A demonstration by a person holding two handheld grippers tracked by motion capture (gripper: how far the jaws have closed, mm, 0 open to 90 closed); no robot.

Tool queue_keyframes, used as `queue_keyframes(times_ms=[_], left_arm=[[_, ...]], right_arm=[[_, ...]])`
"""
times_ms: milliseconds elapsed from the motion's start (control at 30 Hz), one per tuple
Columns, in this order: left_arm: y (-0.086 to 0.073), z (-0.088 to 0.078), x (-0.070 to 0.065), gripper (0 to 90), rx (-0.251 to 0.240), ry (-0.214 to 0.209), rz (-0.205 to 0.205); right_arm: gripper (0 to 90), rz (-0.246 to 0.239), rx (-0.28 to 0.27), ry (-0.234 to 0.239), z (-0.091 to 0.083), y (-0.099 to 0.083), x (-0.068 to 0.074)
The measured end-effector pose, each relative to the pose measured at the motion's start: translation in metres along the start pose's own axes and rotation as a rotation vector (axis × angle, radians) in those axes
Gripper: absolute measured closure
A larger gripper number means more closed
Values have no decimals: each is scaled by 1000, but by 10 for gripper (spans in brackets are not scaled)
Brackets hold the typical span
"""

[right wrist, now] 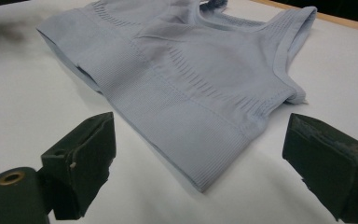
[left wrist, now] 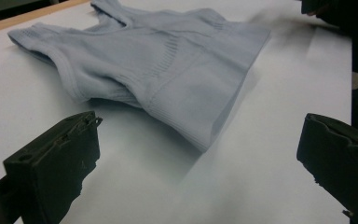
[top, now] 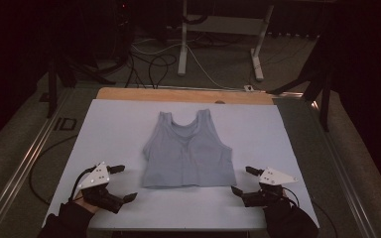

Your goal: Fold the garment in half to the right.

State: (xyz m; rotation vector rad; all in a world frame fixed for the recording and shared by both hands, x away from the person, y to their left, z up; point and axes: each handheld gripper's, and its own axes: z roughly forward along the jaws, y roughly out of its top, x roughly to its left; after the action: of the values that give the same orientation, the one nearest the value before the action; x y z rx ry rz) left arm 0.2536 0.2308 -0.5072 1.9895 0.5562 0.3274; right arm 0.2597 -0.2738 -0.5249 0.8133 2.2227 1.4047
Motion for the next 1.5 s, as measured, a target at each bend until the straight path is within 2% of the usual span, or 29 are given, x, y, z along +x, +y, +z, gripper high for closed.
queue_keyframes(times_ms=[433,700,733,867,967,1000,1067,1100,1133,1267,1333,1400,1433,1500], left_arm=[[2,5,-3,2,14,-27,20],[8,8,-7,2,16,-39,33],[10,10,-9,2,16,-55,31],[14,12,-13,2,19,-72,40],[20,13,-15,2,18,-87,46],[24,12,-15,2,14,-98,50],[27,12,-15,2,13,-98,53],[31,12,-14,2,16,-99,60],[33,12,-13,2,19,-96,66],[38,12,-11,2,11,-96,56],[40,13,-12,2,18,-83,64],[41,15,-11,2,25,-68,59],[42,16,-11,2,30,-61,56],[45,17,-12,2,40,-43,64]], right_arm=[[93,-10,16,-10,2,-1,3],[94,-14,1,6,0,3,7],[93,-12,3,10,0,4,8],[94,-25,-1,16,-2,8,12],[94,4,-13,42,-5,15,14],[94,-13,-4,35,-6,19,16],[94,-16,-6,30,-7,21,16],[94,-7,-18,48,-7,27,14],[94,-12,-17,45,-7,29,13],[94,-20,-23,44,-5,41,9],[94,-26,-27,49,-4,45,8],[94,-44,-27,50,2,56,5],[94,-44,-27,50,2,56,5],[94,-53,-39,62,11,71,0]])
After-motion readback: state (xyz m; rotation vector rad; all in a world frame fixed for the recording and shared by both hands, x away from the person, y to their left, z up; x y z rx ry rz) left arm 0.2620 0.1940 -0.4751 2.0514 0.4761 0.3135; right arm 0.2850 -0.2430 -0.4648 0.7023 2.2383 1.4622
